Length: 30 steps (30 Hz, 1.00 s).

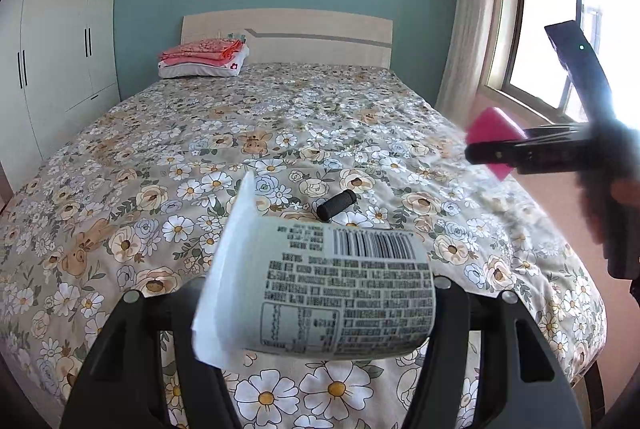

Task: Collect trash
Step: 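Carry the yogurt cup and pink cup over the wastebasket with both tools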

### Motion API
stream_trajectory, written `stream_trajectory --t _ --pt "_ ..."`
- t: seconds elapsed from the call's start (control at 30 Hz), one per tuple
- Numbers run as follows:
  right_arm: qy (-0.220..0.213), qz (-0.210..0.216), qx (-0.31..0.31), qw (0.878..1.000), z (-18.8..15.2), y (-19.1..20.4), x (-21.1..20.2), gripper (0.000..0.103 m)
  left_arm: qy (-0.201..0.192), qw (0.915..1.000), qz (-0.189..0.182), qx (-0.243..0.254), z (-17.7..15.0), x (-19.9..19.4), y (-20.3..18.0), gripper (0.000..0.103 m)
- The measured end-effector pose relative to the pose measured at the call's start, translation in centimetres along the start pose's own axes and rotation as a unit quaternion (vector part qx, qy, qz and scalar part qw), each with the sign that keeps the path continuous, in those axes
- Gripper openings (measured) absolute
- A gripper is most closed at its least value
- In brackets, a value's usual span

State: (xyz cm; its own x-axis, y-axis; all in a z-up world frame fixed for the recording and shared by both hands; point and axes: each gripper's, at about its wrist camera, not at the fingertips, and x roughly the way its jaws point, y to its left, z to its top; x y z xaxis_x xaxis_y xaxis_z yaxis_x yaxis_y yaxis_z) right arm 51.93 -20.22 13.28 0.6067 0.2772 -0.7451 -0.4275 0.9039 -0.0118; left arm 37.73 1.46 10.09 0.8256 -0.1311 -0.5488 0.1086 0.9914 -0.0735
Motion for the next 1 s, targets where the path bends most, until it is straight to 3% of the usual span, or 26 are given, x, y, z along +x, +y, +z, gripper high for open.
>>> stream_trajectory --t 0.3,0.5,0.73,1.0 --pt "-0.061 -0.019 -0.029 0.998 -2.5 5.0 -13.2 0.067 -0.050 0.9986 -0.001 0.015 -0.2 -10.7 -1.1 0.063" --pt "-0.087 -0.026 -0.042 0.995 -5.7 8.4 -19.4 0.067 -0.078 0.9967 -0.002 0.019 -1.6 -16.2 -0.8 0.063" --pt "-0.096 -0.017 -0.053 0.994 -11.0 11.5 -23.0 0.067 -0.071 0.9970 -0.018 0.023 -5.0 -19.7 0.0 0.063" --pt "-0.077 -0.001 -0.062 0.995 -17.9 14.9 -22.6 0.067 -0.021 0.9985 -0.042 0.029 -10.9 -19.9 0.8 0.063"
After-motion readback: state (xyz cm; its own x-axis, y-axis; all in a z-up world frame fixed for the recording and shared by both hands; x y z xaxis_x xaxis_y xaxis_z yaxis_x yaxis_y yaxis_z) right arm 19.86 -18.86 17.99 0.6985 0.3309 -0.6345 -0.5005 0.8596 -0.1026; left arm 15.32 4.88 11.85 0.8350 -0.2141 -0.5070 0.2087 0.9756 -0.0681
